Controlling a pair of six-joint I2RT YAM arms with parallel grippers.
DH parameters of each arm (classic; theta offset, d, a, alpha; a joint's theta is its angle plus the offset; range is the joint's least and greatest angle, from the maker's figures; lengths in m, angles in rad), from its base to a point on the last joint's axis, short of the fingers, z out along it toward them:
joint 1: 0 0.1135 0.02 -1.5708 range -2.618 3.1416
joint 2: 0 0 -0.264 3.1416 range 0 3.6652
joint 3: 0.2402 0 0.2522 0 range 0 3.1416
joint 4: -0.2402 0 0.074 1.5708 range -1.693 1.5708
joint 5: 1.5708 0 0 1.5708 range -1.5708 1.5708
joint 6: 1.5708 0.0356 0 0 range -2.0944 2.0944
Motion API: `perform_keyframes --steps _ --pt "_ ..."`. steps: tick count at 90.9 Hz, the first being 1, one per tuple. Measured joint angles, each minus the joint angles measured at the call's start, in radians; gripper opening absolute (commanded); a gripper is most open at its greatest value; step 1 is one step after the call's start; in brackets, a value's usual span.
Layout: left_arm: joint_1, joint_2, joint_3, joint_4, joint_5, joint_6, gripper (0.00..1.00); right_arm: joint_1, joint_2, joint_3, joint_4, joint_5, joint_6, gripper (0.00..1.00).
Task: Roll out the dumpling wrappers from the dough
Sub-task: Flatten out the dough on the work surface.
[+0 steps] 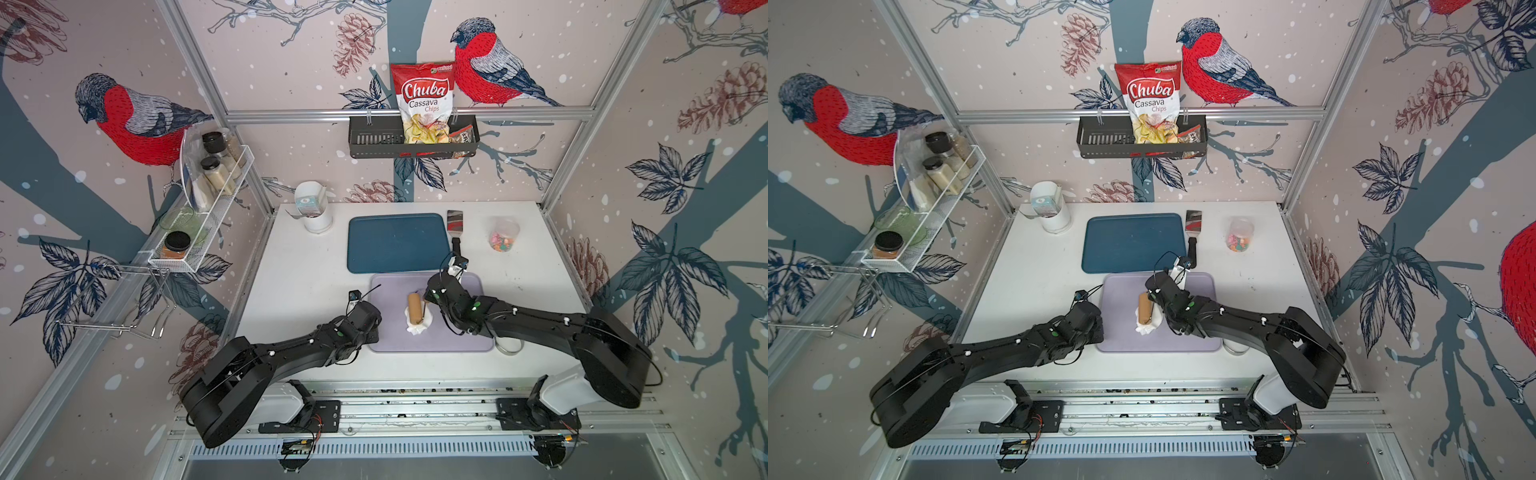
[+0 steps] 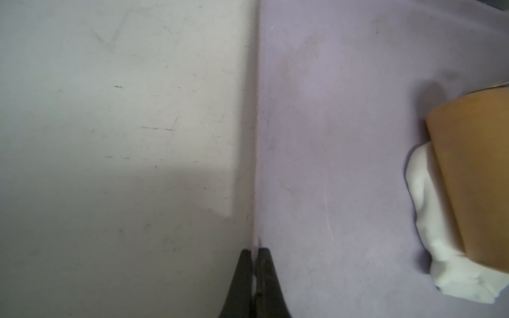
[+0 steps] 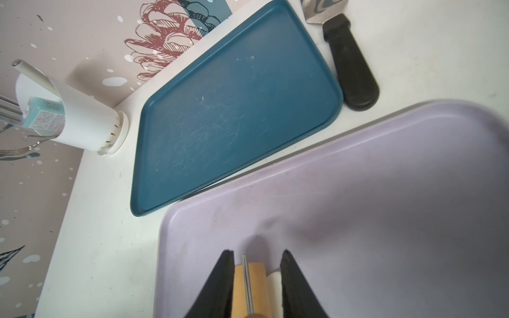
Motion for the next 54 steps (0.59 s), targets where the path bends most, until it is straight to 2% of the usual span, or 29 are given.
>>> perform_keyframes --steps 18,40,54 --pt "0.000 -0.013 -0.018 0.017 0.000 0.000 0.00 0.019 -0.128 0.003 -0.009 -0.005 -0.093 0.00" --pt "0.000 -0.008 -0.019 0.028 0.009 0.003 0.00 0.089 -0.078 -0.037 -0.044 0.083 -0.118 0.00" --pt "0.000 -0.009 -0.021 0.034 0.015 0.006 0.00 0.122 -0.011 -0.092 0.097 0.159 -0.098 0.00"
